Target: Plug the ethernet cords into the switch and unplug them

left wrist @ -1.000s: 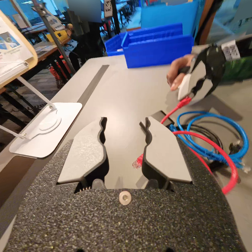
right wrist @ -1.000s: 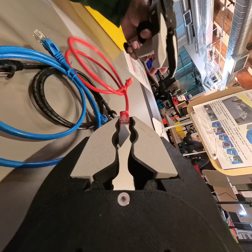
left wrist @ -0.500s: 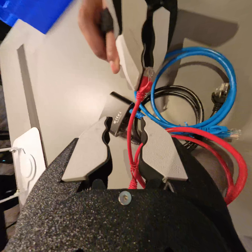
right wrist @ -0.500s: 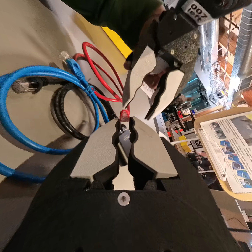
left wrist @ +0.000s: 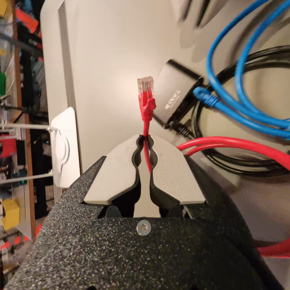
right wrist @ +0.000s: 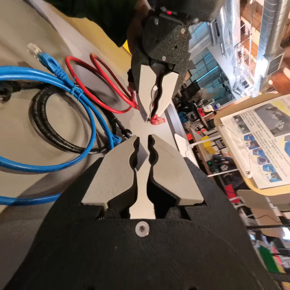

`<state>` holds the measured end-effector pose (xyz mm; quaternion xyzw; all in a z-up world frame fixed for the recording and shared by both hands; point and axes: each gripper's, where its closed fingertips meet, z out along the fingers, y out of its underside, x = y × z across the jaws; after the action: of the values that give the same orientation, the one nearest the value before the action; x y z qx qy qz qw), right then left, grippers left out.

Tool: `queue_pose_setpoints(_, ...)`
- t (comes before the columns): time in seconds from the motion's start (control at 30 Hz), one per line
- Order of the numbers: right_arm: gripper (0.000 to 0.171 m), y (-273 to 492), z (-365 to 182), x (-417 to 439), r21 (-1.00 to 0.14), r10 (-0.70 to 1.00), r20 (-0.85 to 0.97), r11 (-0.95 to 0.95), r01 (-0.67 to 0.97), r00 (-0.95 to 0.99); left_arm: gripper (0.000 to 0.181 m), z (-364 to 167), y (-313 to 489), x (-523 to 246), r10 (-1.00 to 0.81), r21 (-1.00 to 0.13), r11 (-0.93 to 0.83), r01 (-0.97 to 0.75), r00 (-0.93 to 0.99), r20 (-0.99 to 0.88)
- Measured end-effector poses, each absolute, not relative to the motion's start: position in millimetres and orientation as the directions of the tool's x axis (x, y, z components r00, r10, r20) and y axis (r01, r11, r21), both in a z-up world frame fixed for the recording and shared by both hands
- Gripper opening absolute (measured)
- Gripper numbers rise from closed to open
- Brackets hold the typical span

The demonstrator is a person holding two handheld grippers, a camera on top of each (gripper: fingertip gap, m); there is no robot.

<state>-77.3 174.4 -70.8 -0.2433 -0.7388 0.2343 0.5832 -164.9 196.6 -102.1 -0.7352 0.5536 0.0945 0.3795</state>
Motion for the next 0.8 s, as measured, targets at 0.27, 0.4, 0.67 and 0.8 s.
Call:
queue_pose_setpoints(0.27, 0.013, 117, -110, -61, -0.688, 0.649, 0.501, 0.7, 0.192, -0.572, 0.006, -118, 207, -224, -0.563, -0.513, -0.239, -0.824, 0.548, -0.618)
queue_pose_setpoints(0.4, 0.008, 140, -139, -59, -0.477, 0.542, 0.604, 0.833, 0.28, -0.584, 0.006, -120, 203, -231, -0.521, -0.525, -0.244, -0.816, 0.567, -0.639)
queue_pose_setpoints(0.67, 0.016, 256, -134, -43, -0.3, 0.534, 0.737, 0.808, 0.508, -0.415, 0.006, -123, 197, -222, -0.541, -0.495, -0.25, -0.832, 0.544, -0.641)
queue_pose_setpoints(0.8, 0.013, 284, -103, -36, -0.363, 0.58, 0.772, 0.737, 0.569, -0.259, 0.006, -125, 195, -221, -0.546, -0.484, -0.3, -0.822, 0.564, -0.619)
